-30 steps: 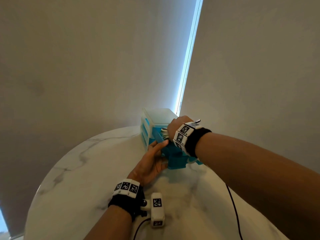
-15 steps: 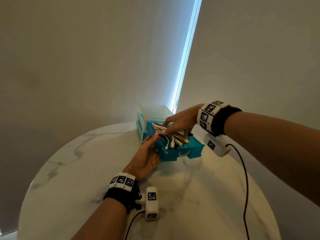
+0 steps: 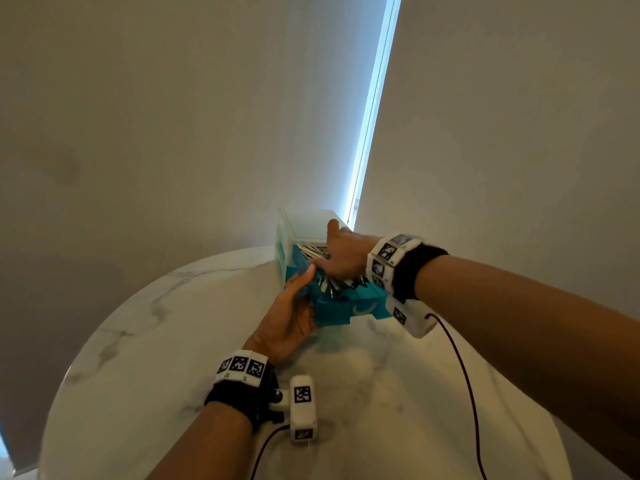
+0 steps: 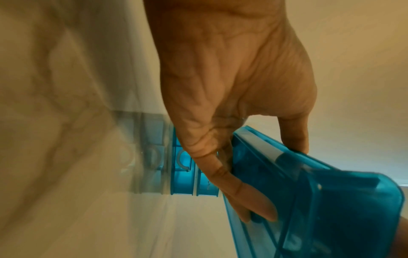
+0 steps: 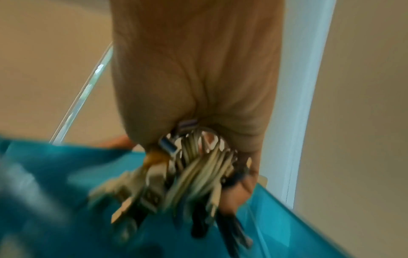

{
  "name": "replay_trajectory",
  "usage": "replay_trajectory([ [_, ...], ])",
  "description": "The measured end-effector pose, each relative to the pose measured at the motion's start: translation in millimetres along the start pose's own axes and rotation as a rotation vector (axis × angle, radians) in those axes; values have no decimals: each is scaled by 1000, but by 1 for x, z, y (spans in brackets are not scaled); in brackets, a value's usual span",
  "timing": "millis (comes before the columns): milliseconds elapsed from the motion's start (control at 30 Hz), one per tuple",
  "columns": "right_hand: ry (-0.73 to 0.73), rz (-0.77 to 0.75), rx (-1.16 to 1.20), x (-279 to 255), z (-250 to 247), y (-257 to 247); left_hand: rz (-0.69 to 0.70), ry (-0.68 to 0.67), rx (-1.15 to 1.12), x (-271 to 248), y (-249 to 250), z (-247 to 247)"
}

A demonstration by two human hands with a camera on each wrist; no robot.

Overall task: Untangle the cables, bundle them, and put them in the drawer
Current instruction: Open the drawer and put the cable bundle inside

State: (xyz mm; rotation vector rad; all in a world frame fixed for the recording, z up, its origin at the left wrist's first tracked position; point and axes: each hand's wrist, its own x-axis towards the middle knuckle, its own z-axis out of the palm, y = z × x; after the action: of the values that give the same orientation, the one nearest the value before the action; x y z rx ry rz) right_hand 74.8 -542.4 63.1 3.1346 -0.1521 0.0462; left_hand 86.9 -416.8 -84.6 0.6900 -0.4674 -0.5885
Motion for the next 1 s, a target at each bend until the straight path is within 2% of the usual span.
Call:
replay_trajectory([
  [67, -97, 27, 9, -5, -15, 5, 1, 26, 22, 2, 0, -3],
  [133, -218, -46, 48, -12, -32, 6, -7, 46, 44, 3, 0, -2],
  [267, -457, -234, -225, -18, -40, 11, -9, 50, 67, 3, 1, -3],
  [300, -447, -242, -323, -18, -34, 12, -7, 59, 67, 3, 2, -3],
  [367, -330, -240, -501, -16, -15, 14, -5, 62, 46, 2, 4, -3],
  [400, -317, -231, -506, -16, -12, 14, -6, 65, 39, 1, 4, -3],
  [433, -362, -219, -439, -16, -13, 15, -10, 67, 37, 0, 4, -3],
  [500, -504, -163, -108, -17, -32, 18, -19, 54, 32, -4, 5, -1],
  [533, -495, -124, 85, -18, -44, 23, -25, 47, 34, -5, 6, 1],
  [633, -235, 5, 471, -23, -64, 46, -36, 80, 37, -5, 9, 4],
  [700, -99, 70, 424, -19, -57, 60, -53, 107, 67, -1, 11, 7],
  [733, -116, 118, 353, -17, -51, 65, -66, 116, 91, 0, 13, 9],
  [800, -263, 249, 367, -14, -38, 70, -87, 132, 190, 4, 19, 14],
  [867, -436, 335, 534, -12, -31, 71, -92, 162, 314, 9, 23, 17],
  [933, -590, 303, 662, -15, -27, 69, -95, 177, 367, 12, 28, 20],
  [1000, -639, 246, 723, -15, -24, 67, -115, 190, 407, 14, 34, 27],
])
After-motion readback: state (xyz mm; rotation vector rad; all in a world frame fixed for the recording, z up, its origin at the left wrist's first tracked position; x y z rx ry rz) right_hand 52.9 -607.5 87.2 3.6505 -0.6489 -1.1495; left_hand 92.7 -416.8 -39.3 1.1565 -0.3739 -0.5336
